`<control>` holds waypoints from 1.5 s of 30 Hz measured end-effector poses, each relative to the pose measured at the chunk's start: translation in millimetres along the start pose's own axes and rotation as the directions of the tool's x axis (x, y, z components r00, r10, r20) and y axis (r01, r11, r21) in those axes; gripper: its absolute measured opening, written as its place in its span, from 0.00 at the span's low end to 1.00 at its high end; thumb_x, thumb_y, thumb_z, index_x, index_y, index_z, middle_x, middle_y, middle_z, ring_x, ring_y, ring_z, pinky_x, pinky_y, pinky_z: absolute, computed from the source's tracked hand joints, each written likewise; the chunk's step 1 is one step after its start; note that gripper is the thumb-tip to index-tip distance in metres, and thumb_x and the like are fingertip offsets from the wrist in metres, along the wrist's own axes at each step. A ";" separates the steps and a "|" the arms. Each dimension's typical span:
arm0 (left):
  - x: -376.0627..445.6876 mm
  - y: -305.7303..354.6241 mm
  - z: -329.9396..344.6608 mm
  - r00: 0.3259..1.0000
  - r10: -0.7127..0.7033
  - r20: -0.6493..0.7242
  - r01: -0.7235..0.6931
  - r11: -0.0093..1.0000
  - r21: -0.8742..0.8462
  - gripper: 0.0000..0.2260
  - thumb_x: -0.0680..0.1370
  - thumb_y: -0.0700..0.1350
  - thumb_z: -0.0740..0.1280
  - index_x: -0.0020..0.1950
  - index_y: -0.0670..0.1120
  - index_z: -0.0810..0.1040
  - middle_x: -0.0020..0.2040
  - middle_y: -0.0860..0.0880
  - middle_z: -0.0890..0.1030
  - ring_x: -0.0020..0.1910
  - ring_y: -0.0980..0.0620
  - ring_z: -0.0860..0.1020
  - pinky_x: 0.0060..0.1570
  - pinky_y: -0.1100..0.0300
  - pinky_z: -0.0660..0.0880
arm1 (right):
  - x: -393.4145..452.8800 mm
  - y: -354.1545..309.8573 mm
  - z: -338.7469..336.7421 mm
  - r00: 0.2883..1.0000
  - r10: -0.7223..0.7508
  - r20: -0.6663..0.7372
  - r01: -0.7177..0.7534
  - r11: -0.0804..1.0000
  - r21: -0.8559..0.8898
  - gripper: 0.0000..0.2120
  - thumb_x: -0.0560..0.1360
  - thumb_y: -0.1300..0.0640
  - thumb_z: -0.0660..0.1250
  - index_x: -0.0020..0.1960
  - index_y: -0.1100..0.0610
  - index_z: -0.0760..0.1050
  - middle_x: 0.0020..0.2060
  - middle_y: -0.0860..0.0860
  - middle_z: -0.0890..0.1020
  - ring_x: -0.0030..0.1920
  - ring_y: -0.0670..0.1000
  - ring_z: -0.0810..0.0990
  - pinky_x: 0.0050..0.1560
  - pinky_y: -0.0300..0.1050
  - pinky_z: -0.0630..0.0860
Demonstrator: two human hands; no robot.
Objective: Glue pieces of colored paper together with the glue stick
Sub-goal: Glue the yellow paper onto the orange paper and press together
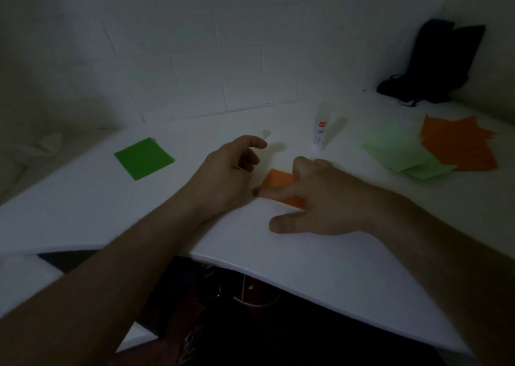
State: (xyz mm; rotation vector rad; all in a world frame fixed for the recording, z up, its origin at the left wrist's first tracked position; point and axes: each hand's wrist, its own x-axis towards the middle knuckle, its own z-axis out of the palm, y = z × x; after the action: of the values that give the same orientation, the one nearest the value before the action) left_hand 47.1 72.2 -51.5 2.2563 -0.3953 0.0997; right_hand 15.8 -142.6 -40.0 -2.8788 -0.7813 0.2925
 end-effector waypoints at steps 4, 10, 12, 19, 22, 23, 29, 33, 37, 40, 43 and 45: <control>-0.5 0.1 1.0 1.000 -0.004 -0.002 0.004 1.000 -0.005 0.29 0.73 0.28 0.59 0.67 0.56 0.75 0.53 0.56 0.77 0.53 0.59 0.77 0.53 0.62 0.75 | -1.0 -1.2 0.6 1.000 -0.013 0.011 0.013 1.000 0.003 0.41 0.55 0.13 0.42 0.69 0.16 0.52 0.49 0.41 0.62 0.53 0.49 0.63 0.56 0.49 0.68; -1.0 -0.1 2.0 1.000 0.017 0.002 -0.017 1.000 0.014 0.30 0.72 0.29 0.60 0.67 0.55 0.75 0.53 0.55 0.78 0.52 0.57 0.77 0.53 0.61 0.74 | 4.7 -1.5 2.7 0.995 0.025 -0.094 -0.014 0.994 0.113 0.39 0.60 0.16 0.37 0.68 0.20 0.61 0.46 0.41 0.64 0.49 0.47 0.67 0.51 0.45 0.67; -0.9 0.1 2.1 1.000 0.018 0.003 -0.018 1.000 0.019 0.29 0.72 0.29 0.60 0.68 0.55 0.75 0.53 0.55 0.78 0.52 0.58 0.77 0.53 0.64 0.74 | 8.9 0.8 4.2 0.990 0.036 -0.140 -0.019 0.993 0.120 0.37 0.65 0.17 0.37 0.66 0.24 0.66 0.45 0.43 0.66 0.45 0.45 0.69 0.46 0.44 0.66; 2.7 -0.7 2.9 0.999 0.009 0.051 -0.016 0.990 0.143 0.26 0.75 0.33 0.62 0.70 0.52 0.78 0.58 0.54 0.77 0.57 0.57 0.76 0.55 0.69 0.69 | 18.8 7.5 7.6 0.969 0.096 -0.228 -0.100 0.995 -0.007 0.34 0.76 0.27 0.41 0.69 0.40 0.71 0.40 0.44 0.65 0.41 0.49 0.70 0.42 0.48 0.67; 6.6 4.1 3.3 0.995 0.046 0.086 -0.067 0.962 0.266 0.20 0.78 0.38 0.64 0.70 0.48 0.79 0.57 0.50 0.77 0.57 0.57 0.74 0.54 0.66 0.66 | 19.5 6.4 9.4 0.961 0.103 -0.256 -0.118 0.992 -0.042 0.31 0.79 0.30 0.44 0.74 0.42 0.68 0.43 0.45 0.70 0.48 0.54 0.75 0.46 0.48 0.68; 7.3 6.1 3.5 0.993 0.065 0.098 -0.091 0.954 0.287 0.16 0.81 0.42 0.64 0.68 0.47 0.80 0.56 0.47 0.78 0.54 0.59 0.71 0.52 0.65 0.64 | 18.7 7.2 9.0 0.955 0.112 -0.275 -0.115 0.993 0.007 0.29 0.81 0.32 0.47 0.76 0.43 0.66 0.51 0.48 0.75 0.57 0.56 0.77 0.52 0.49 0.71; 15.2 22.5 5.3 0.984 0.013 0.175 -0.064 0.957 0.284 0.15 0.79 0.51 0.68 0.61 0.46 0.83 0.46 0.48 0.80 0.40 0.59 0.76 0.36 0.70 0.68 | 16.8 27.7 9.4 0.831 0.357 -0.426 -0.001 0.767 0.642 0.19 0.83 0.53 0.63 0.74 0.44 0.74 0.44 0.45 0.80 0.42 0.38 0.78 0.42 0.29 0.70; 25.6 28.4 4.9 0.962 -0.130 0.240 0.052 0.950 0.306 0.21 0.76 0.58 0.72 0.65 0.50 0.79 0.55 0.52 0.79 0.48 0.59 0.78 0.48 0.66 0.76 | 20.1 35.6 12.6 0.782 0.417 -0.464 0.083 0.668 0.740 0.17 0.81 0.59 0.65 0.68 0.45 0.78 0.32 0.45 0.74 0.31 0.43 0.72 0.37 0.37 0.70; 29.0 28.8 7.9 0.952 -0.178 0.250 0.100 0.950 0.297 0.22 0.77 0.56 0.72 0.69 0.52 0.75 0.60 0.53 0.76 0.54 0.56 0.76 0.46 0.66 0.71 | 14.3 37.2 9.8 0.775 0.370 -0.513 0.092 0.736 0.671 0.18 0.81 0.60 0.66 0.68 0.46 0.78 0.33 0.45 0.73 0.33 0.43 0.72 0.41 0.36 0.71; 30.7 28.2 3.7 0.957 -0.180 0.226 0.112 0.952 0.286 0.20 0.78 0.52 0.71 0.70 0.56 0.76 0.56 0.57 0.75 0.51 0.60 0.75 0.44 0.67 0.68 | 11.9 39.7 9.0 0.786 0.299 -0.541 0.021 0.862 0.507 0.18 0.81 0.60 0.64 0.69 0.49 0.78 0.42 0.45 0.73 0.41 0.44 0.73 0.43 0.30 0.66; 34.6 30.4 -1.4 0.976 -0.047 0.214 -0.064 0.872 0.486 0.14 0.81 0.48 0.67 0.66 0.56 0.82 0.56 0.55 0.78 0.48 0.58 0.74 0.46 0.66 0.67 | 9.6 42.3 9.9 0.816 0.269 -0.512 -0.033 0.905 0.423 0.18 0.82 0.60 0.63 0.69 0.50 0.77 0.50 0.47 0.70 0.54 0.51 0.74 0.48 0.34 0.64; 36.9 32.3 -1.6 0.968 0.045 0.246 -0.181 0.806 0.564 0.13 0.82 0.46 0.65 0.65 0.54 0.83 0.58 0.52 0.79 0.49 0.58 0.73 0.50 0.66 0.66 | 8.3 43.8 9.7 0.823 0.269 -0.500 -0.039 0.905 0.423 0.17 0.82 0.60 0.63 0.69 0.51 0.78 0.50 0.47 0.70 0.59 0.55 0.76 0.49 0.35 0.64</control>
State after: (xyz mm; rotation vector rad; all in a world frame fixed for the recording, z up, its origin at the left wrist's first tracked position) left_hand 72.0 44.5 -19.6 2.8680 -0.6981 0.0306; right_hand 41.8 -175.0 -58.9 -2.4332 -0.3229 -0.3270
